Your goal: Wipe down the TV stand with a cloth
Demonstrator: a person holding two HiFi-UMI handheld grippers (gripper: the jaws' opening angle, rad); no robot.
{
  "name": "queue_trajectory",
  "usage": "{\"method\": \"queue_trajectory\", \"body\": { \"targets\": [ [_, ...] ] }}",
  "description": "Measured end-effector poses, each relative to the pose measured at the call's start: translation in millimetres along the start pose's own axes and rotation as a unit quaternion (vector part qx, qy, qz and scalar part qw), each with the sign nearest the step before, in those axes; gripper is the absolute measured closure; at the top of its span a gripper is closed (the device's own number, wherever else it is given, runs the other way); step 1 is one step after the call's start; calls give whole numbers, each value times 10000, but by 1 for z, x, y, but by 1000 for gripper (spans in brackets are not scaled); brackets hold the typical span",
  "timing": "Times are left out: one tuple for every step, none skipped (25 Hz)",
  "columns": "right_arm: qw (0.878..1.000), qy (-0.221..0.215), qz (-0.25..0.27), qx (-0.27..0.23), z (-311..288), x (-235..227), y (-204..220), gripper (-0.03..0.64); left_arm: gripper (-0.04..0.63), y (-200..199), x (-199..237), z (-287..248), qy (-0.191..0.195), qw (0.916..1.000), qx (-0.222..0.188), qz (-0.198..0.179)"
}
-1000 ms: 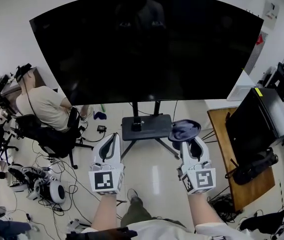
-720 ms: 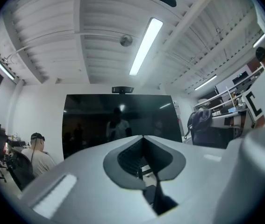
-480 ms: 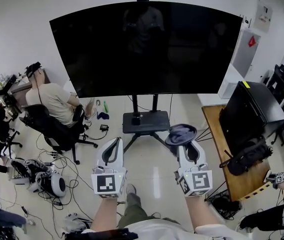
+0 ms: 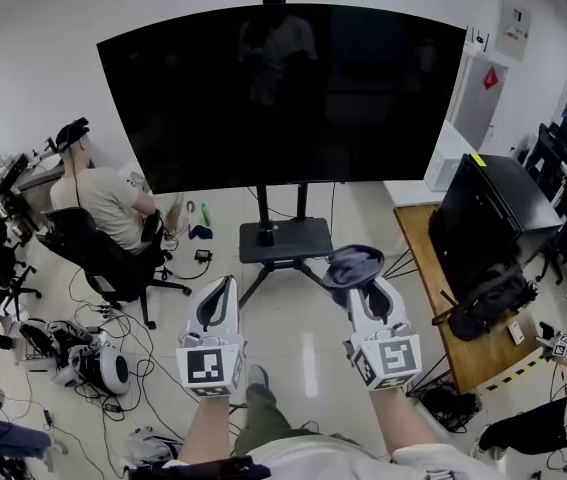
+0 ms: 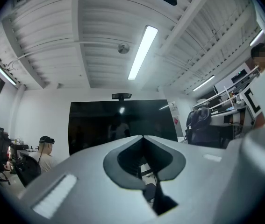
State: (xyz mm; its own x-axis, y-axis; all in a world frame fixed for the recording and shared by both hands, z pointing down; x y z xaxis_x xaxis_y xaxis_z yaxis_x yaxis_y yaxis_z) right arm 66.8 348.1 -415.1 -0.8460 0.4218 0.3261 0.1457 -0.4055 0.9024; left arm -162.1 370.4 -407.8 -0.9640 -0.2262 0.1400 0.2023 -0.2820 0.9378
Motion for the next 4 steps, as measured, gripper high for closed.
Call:
{"method": "queue_trajectory", "body": {
  "targets": [
    [10000,-5,9,-6,1,0,-3,543,476,-2,0,2,-11,10000,7,-2],
    [10000,-6,17,-8,3,0,-6,541,476,-4,0,4,-22,10000,12,-5],
    [10000,-3,25,-10,5,0,-9,543,476,-6,-1,5,-32,10000,16,-9],
    [10000,0,32,-12,6,0,-12,543,476,-8,-1,7,-42,10000,19,-14]
  ]
}}
Point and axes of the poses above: the fingertips, and each gripper's own axes: z backward along the fingers, x to its left, y out of its underside, the point moved 1 cm from there along z, backward along the fingers, and after that the axes turned 14 degrees about z, right-handed, at the moved point
